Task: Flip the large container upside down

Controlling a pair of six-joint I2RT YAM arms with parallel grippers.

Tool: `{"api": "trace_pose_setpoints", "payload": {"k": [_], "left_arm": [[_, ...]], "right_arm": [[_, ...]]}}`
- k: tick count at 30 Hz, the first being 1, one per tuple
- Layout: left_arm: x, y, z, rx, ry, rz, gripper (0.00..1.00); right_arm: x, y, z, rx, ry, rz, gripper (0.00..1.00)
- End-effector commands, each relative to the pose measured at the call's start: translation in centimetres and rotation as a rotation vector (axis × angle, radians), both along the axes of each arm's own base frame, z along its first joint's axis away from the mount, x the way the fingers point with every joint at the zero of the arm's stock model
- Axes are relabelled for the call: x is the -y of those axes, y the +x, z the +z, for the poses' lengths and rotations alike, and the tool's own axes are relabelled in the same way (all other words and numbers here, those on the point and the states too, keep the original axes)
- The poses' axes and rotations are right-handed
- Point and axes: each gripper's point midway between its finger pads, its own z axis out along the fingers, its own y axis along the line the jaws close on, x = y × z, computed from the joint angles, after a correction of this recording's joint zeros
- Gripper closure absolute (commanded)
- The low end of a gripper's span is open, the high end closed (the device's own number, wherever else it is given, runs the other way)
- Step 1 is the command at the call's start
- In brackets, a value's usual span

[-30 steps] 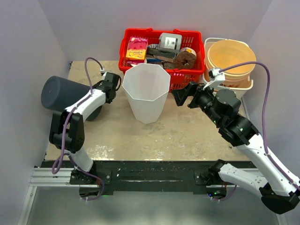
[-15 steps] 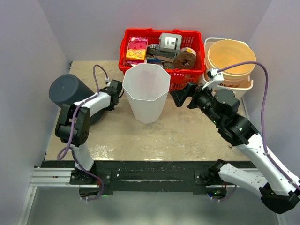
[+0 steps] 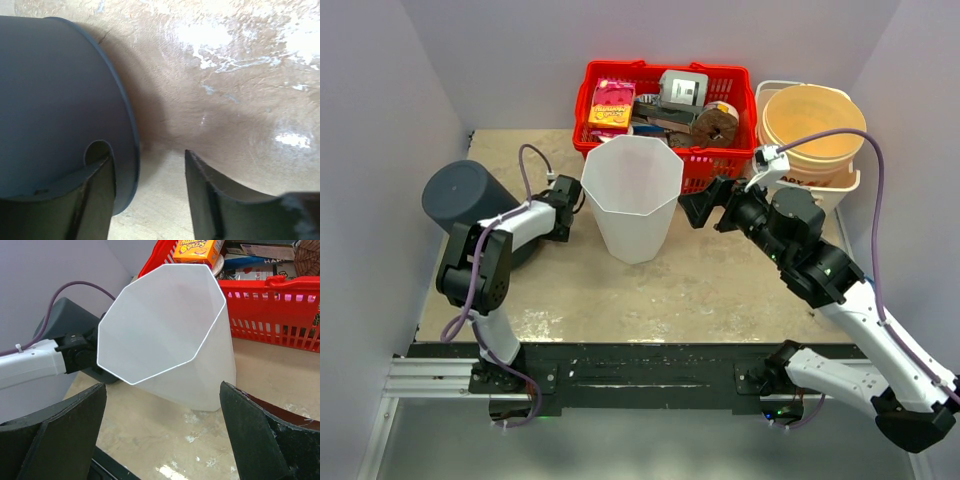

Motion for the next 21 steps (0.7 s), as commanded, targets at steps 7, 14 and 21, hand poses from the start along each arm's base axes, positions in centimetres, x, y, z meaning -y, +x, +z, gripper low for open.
{"api": "trace_pose_setpoints", "payload": {"k": [7, 14, 21], "left_arm": [[1.2, 0.1, 0.8, 0.069, 0.039, 0.018, 0.34], [0.7, -0.4, 2.0, 0.128, 0.134, 0.05, 0.29], [-0.5, -1.4, 2.9, 0.16, 0.256, 0.104, 0.23]], "right_arm": [[-0.5, 0.0, 0.8, 0.016, 0.033, 0.017, 0.01], [-0.8, -0.1, 1.0, 0.02, 0.038, 0.033, 0.01], [-1.2, 0.0, 0.5, 0.011, 0.038, 0.046, 0.01]]}}
